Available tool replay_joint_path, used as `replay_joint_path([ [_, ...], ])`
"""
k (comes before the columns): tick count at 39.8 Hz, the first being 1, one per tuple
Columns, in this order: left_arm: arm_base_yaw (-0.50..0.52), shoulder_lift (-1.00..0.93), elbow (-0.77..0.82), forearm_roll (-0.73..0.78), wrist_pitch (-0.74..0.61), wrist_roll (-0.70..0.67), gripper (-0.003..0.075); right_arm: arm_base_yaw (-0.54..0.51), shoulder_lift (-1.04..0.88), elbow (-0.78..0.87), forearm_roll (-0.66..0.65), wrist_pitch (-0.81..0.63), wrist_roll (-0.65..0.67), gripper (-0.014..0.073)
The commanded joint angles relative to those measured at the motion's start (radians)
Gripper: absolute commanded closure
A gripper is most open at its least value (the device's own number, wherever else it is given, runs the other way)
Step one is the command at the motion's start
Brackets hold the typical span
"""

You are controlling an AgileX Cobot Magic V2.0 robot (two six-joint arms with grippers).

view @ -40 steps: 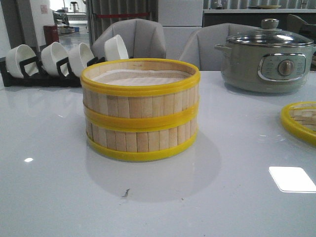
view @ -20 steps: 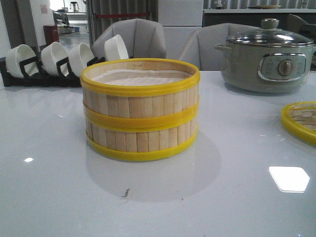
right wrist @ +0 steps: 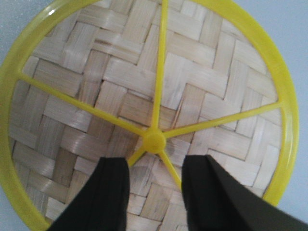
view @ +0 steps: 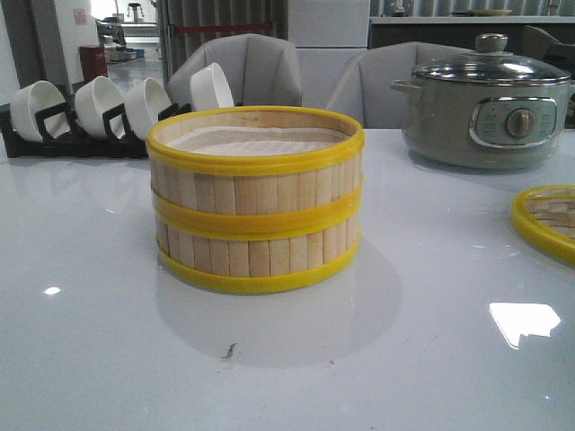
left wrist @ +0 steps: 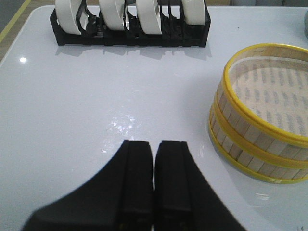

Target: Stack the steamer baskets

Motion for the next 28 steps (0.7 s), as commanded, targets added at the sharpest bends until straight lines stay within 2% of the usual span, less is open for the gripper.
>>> replay_joint_path([
  [1, -0.006, 0.002, -0.027, 0.008, -0.076, -0.013, 0.0636, -0.005, -0.044, -0.035, -0.015, -0.042, -0.005, 0.0223],
  [28, -0.006, 0.002, -0.027, 0.008, -0.076, -0.013, 0.0636, -0.005, -0.034, -0.038, 0.008, -0.116, -0.005, 0.0223],
])
